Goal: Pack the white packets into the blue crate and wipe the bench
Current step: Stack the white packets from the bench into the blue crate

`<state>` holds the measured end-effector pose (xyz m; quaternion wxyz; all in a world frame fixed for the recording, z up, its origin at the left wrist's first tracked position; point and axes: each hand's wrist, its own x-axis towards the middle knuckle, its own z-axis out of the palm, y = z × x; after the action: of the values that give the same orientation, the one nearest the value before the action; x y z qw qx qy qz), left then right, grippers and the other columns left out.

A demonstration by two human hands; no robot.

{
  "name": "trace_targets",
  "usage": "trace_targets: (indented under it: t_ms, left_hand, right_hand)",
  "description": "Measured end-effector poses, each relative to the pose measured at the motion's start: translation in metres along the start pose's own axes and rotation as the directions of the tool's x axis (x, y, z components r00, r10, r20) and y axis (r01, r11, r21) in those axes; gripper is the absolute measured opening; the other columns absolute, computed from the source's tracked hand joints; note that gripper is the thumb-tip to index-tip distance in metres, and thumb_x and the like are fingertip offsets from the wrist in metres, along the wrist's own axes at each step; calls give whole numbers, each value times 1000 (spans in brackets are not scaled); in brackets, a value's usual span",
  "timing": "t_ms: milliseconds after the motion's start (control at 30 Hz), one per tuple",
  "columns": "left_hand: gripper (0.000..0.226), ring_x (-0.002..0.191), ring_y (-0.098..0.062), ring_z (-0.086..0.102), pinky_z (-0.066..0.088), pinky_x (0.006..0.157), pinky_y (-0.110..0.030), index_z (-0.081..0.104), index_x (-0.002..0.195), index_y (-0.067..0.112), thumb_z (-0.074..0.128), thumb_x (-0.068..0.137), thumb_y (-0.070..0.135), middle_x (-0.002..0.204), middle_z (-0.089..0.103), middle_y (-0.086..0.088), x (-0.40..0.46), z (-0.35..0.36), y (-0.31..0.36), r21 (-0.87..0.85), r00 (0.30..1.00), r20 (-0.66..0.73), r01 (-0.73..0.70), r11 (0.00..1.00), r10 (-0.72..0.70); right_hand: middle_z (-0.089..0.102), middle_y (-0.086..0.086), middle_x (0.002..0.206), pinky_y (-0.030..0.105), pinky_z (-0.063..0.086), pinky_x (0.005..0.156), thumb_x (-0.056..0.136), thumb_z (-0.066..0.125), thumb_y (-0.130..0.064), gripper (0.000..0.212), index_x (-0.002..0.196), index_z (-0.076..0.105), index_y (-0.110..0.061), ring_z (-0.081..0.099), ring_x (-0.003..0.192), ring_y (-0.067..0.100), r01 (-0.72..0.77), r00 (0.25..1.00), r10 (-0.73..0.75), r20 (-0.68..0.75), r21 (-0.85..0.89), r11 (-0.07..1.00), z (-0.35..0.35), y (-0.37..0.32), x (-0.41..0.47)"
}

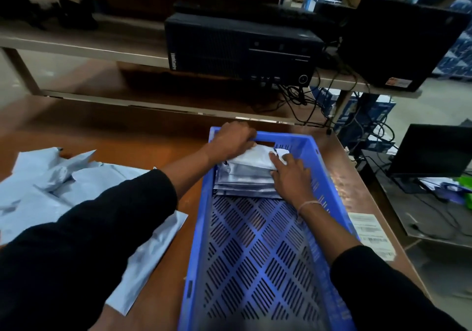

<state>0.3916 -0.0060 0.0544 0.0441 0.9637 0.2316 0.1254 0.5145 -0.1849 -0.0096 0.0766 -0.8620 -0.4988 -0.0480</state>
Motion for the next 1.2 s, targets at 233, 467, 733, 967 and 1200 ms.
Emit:
trace_targets:
  t_ms: [233,467,733,967,1200]
  left_hand:
    - [40,125,-32,59,54,96,-48,62,137,17,62,101,34,137,61,-9,-17,13,4,120,956,290,-78,990,40]
    - [38,128,-31,57,52,95,-41,57,140,15,58,103,25,139,61,-10,-30,11,12,108,952,306,-52,993,16]
    - [53,135,-31,51,49,104,-48,48,149,13,61,101,33,148,52,-10,-59,-2,10,21,980,194,-60,998,55]
    - [49,131,-29,57,43,107,-35,60,140,8,68,94,21,144,60,-11,-102,-30,-18,-261,992,-116,20,965,-52]
    - [31,113,-22,69,53,101,-39,71,123,11,73,92,19,123,73,-7,-172,-40,-94,-567,903,-140,262,781,-405]
  right_hand:
    - [30,7,156,57,33,106,105,38,-40,55,157,23,-34,31,136,40,-51,989,55,135,-37,998,-1,-10,13]
    - [20,5,163,60,26,112,102,42,-44,67,159,7,-38,21,144,36,-29,952,27,305,2,1000,-17,-7,12]
    - [12,5,166,56,24,117,91,61,-18,89,161,8,-31,14,149,33,36,963,-24,267,-41,999,-48,-20,0]
    - [52,13,141,42,40,108,81,60,2,64,142,54,-16,49,127,38,187,982,-178,-56,269,945,-62,-69,8]
    - [74,7,107,13,51,69,86,63,4,33,116,70,-8,65,82,10,170,975,-220,-2,645,745,-65,-173,17]
